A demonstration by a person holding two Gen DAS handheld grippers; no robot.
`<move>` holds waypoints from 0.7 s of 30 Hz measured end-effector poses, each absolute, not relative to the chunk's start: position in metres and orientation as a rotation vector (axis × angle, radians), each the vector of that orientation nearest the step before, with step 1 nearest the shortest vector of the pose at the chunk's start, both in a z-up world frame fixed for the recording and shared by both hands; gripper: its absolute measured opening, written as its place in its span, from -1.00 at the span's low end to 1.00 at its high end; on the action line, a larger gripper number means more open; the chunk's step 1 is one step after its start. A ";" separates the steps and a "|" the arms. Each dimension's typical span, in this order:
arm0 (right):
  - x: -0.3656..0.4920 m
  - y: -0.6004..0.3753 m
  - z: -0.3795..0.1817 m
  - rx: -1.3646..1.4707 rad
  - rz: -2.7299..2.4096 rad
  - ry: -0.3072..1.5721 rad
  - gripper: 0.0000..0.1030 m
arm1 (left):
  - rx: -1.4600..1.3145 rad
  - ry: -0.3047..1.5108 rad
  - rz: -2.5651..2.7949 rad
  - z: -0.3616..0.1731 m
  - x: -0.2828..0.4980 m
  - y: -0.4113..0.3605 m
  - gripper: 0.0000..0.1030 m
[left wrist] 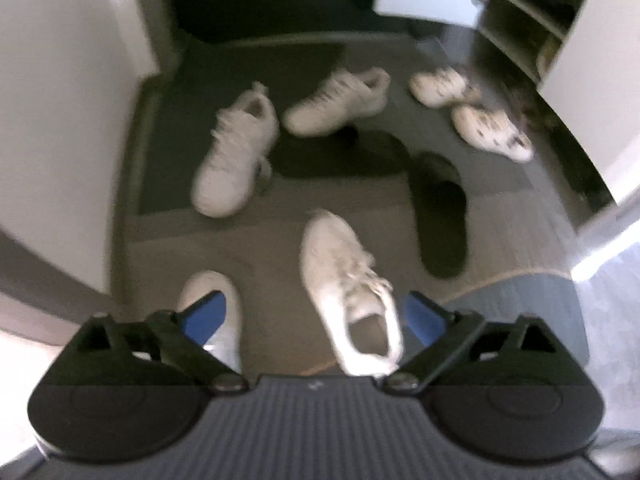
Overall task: Organize scattered shoes
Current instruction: 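Lower the right gripper onto a white sneaker's heel and close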
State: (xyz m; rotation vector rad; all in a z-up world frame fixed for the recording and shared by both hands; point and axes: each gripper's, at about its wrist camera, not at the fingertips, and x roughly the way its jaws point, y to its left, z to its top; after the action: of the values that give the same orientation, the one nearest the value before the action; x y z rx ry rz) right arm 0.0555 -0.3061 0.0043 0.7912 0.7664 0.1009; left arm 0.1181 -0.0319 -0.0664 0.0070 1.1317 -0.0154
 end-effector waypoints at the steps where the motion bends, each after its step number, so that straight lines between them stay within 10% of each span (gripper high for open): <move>1: 0.054 -0.309 0.006 0.796 0.094 0.756 1.00 | -0.010 1.134 0.001 -0.051 0.119 -0.026 0.92; 21: 0.158 -0.180 -0.108 0.122 0.289 1.106 1.00 | -0.212 0.807 -0.021 0.093 0.080 0.028 0.99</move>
State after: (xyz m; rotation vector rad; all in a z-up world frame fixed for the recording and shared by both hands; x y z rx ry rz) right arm 0.1581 -0.1804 -0.1084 0.1223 1.1061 0.2887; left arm 0.0802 0.0276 0.0935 -0.2122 0.8069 -0.0208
